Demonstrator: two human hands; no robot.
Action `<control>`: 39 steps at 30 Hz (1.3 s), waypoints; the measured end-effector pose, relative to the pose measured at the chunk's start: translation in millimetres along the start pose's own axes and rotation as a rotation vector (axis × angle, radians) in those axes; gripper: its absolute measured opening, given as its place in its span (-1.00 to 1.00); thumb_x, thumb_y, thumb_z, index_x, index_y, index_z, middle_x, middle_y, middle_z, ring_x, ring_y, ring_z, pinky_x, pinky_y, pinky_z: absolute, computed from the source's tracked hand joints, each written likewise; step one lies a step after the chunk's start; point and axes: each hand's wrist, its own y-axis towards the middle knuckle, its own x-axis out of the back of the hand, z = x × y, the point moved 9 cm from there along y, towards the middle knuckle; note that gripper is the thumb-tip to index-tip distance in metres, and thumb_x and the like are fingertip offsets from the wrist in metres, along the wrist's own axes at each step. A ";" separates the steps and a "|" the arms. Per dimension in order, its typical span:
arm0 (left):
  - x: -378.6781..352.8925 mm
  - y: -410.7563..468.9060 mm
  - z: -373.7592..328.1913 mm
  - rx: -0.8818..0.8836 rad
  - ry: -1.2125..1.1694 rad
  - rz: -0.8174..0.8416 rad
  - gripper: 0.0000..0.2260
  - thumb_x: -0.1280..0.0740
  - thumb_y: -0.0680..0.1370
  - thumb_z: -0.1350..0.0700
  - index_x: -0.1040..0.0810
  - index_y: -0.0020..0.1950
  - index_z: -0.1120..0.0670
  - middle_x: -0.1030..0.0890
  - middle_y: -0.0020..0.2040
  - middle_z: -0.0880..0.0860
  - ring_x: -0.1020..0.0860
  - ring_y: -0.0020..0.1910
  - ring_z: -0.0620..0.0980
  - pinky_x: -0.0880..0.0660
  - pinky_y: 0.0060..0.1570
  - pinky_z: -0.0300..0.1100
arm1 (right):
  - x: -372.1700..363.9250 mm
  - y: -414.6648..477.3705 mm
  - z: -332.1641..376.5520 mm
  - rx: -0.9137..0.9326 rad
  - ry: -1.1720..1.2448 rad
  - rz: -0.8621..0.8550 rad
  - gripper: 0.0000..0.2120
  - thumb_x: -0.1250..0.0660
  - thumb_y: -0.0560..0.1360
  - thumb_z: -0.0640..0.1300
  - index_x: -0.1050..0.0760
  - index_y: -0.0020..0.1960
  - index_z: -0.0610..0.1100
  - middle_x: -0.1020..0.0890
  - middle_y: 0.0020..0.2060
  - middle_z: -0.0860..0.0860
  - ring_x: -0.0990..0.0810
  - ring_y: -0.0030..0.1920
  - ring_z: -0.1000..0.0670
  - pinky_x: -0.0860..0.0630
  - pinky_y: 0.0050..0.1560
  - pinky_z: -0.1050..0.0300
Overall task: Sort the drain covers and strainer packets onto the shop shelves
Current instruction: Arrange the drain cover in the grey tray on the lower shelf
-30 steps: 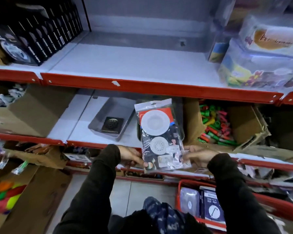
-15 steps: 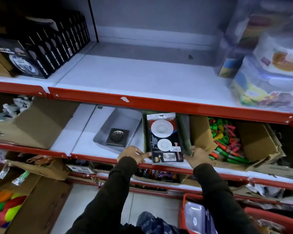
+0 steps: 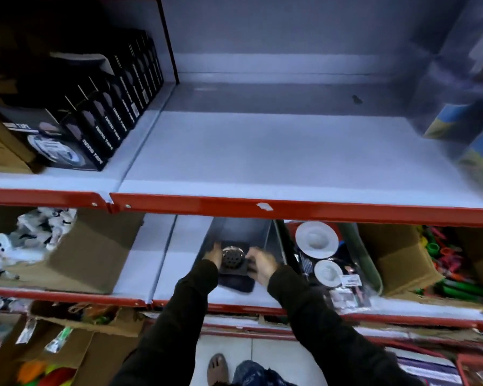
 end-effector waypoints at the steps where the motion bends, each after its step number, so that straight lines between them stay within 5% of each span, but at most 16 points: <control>1: -2.5 7.6 1.5 0.017 0.011 0.030 -0.56 -0.10 0.70 0.05 -0.38 0.47 0.32 -0.41 0.45 0.35 -0.41 0.43 0.29 -0.37 0.43 0.11 | -8.1 12.4 -5.6 -0.024 0.008 -0.033 -0.82 -0.15 0.52 -0.36 -0.42 -0.23 -0.21 -0.48 -0.23 -0.14 -0.49 -0.05 -0.18 -0.47 -0.12 -0.01; 4: -4.7 19.5 6.4 0.067 0.126 0.105 -0.56 -0.04 0.71 0.07 -0.37 0.48 0.32 -0.44 0.43 0.35 -0.46 0.39 0.28 -0.42 0.38 0.04 | -13.2 43.7 -13.3 0.007 -0.082 -0.147 -0.76 -0.16 0.56 -0.29 -0.39 -0.28 -0.19 -0.49 0.06 -0.19 -0.44 0.10 -0.18 -0.39 0.18 -0.07; 8: -3.7 34.0 -0.8 0.044 0.317 0.179 -0.59 -0.06 0.71 0.09 -0.42 0.46 0.27 -0.44 0.46 0.26 -0.45 0.40 0.21 -0.40 0.31 -0.11 | -10.8 56.8 -26.4 -0.016 0.033 -0.201 -0.96 -0.19 0.49 -0.32 -0.37 -0.08 -0.22 -0.46 0.06 -0.16 -0.41 0.07 -0.12 -0.33 0.05 0.04; 12: -3.9 45.4 -1.3 -0.054 0.595 0.209 -0.60 -0.15 0.68 0.04 -0.46 0.41 0.25 -0.50 0.41 0.25 -0.49 0.36 0.20 -0.41 0.28 -0.11 | -4.7 62.6 -27.1 0.030 -0.007 -0.211 -0.86 -0.18 0.48 -0.38 -0.38 0.01 -0.23 -0.49 0.04 -0.19 -0.46 0.01 -0.11 -0.43 -0.03 0.13; 14: -8.7 45.6 -4.4 -0.154 0.794 0.230 -0.66 -0.22 0.65 0.10 -0.49 0.37 0.21 -0.56 0.33 0.24 -0.53 0.29 0.19 -0.46 0.24 -0.11 | -6.8 60.3 -19.8 0.092 -0.284 -0.221 -0.73 -0.27 0.49 -0.33 -0.37 0.18 -0.28 -0.52 0.15 -0.18 -0.54 0.05 -0.12 -0.55 0.02 0.25; 15: -12.2 44.5 -7.9 -0.216 0.886 0.246 -0.67 -0.25 0.63 0.11 -0.48 0.37 0.19 -0.56 0.32 0.22 -0.53 0.29 0.17 -0.46 0.26 -0.12 | -10.0 58.3 -12.1 0.141 -0.511 -0.232 -0.57 -0.33 0.48 -0.27 -0.33 0.31 -0.30 -0.48 0.27 -0.22 -0.52 0.19 -0.15 -0.53 0.20 0.17; 17: -20.5 45.6 -16.0 -0.384 1.050 0.257 -0.58 -0.28 0.62 0.05 -0.37 0.46 0.12 -0.45 0.43 0.18 -0.43 0.40 0.13 -0.37 0.40 -0.12 | -22.1 57.8 0.2 0.237 -1.027 -0.237 -0.29 -0.36 0.50 -0.13 -0.12 0.53 -0.25 -0.24 0.48 -0.25 -0.28 0.47 -0.22 -0.29 0.51 0.01; 19: -29.5 43.7 -22.9 -0.566 1.227 0.262 -0.36 -0.27 0.60 -0.06 -0.11 0.61 0.09 -0.18 0.60 0.13 -0.21 0.56 0.12 -0.16 0.55 -0.07 | -36.2 59.2 8.1 0.333 -1.379 -0.193 -0.17 -0.35 0.51 -0.12 0.08 0.60 -0.19 -0.01 0.59 -0.19 -0.03 0.59 -0.18 -0.15 0.57 -0.02; 21: -35.4 44.4 -27.1 -0.698 1.322 0.278 -0.31 -0.25 0.59 -0.14 -0.05 0.62 0.07 -0.12 0.62 0.11 -0.15 0.59 0.12 -0.11 0.58 -0.03 | -36.3 66.0 7.6 0.285 -1.508 -0.150 -0.09 -0.40 0.47 -0.18 0.12 0.61 -0.17 0.01 0.60 -0.16 0.00 0.61 -0.18 -0.22 0.54 -0.07; 24: -35.8 48.2 -30.8 -0.785 1.388 0.285 -0.31 -0.30 0.57 -0.09 -0.08 0.61 0.04 -0.14 0.61 0.09 -0.20 0.56 0.16 -0.23 0.53 0.03 | -35.1 70.8 9.5 0.269 -1.545 -0.153 -0.36 -0.43 0.46 -0.18 -0.27 0.47 -0.15 -0.41 0.42 -0.19 -0.42 0.41 -0.23 -0.47 0.35 -0.08; 26: -35.2 49.2 -32.6 -0.807 1.417 0.277 -0.28 -0.37 0.51 -0.07 -0.12 0.59 0.02 -0.16 0.60 0.07 -0.23 0.53 0.19 -0.31 0.48 0.05 | -34.3 70.6 11.0 0.280 -1.584 -0.182 -0.51 -0.43 0.46 -0.17 -0.41 0.36 -0.15 -0.52 0.31 -0.17 -0.51 0.32 -0.22 -0.52 0.28 -0.07; 29: -34.2 51.1 -34.7 -0.786 1.341 0.281 -0.38 -0.31 0.55 -0.10 -0.20 0.56 -0.02 -0.22 0.58 0.04 -0.26 0.51 0.16 -0.33 0.47 0.02 | -34.9 69.9 11.9 0.286 -1.576 -0.208 -0.47 -0.43 0.46 -0.21 -0.37 0.39 -0.19 -0.49 0.32 -0.18 -0.49 0.34 -0.23 -0.52 0.27 -0.10; 34: -36.0 47.8 -32.7 -0.695 1.406 0.361 -0.15 -0.45 0.43 -0.12 -0.11 0.60 0.04 -0.15 0.61 0.10 -0.18 0.57 0.16 -0.19 0.54 0.03 | -32.6 68.8 17.5 0.298 -1.452 -0.179 -0.38 -0.29 0.57 -0.21 -0.12 0.56 -0.17 -0.30 0.50 -0.19 -0.34 0.47 -0.23 -0.41 0.41 -0.11; 36: -36.6 40.3 -33.0 -0.699 1.383 0.344 -0.14 -0.43 0.41 -0.20 -0.11 0.59 0.02 -0.17 0.60 0.11 -0.19 0.56 0.15 -0.18 0.54 0.03 | -35.7 59.4 21.4 0.404 -1.424 -0.110 -0.16 -0.41 0.49 -0.10 0.01 0.60 -0.13 -0.12 0.58 -0.14 -0.15 0.57 -0.18 -0.26 0.52 -0.06; 39: -38.1 22.6 -43.4 -0.751 1.206 0.228 -0.34 -0.37 0.46 -0.17 -0.24 0.50 -0.08 -0.31 0.52 0.01 -0.31 0.50 0.07 -0.27 0.47 -0.03 | -18.6 32.9 36.3 0.565 -1.296 -0.163 -0.12 -0.44 0.39 0.13 -0.10 0.56 -0.08 -0.23 0.53 -0.12 -0.25 0.52 -0.16 -0.30 0.50 -0.03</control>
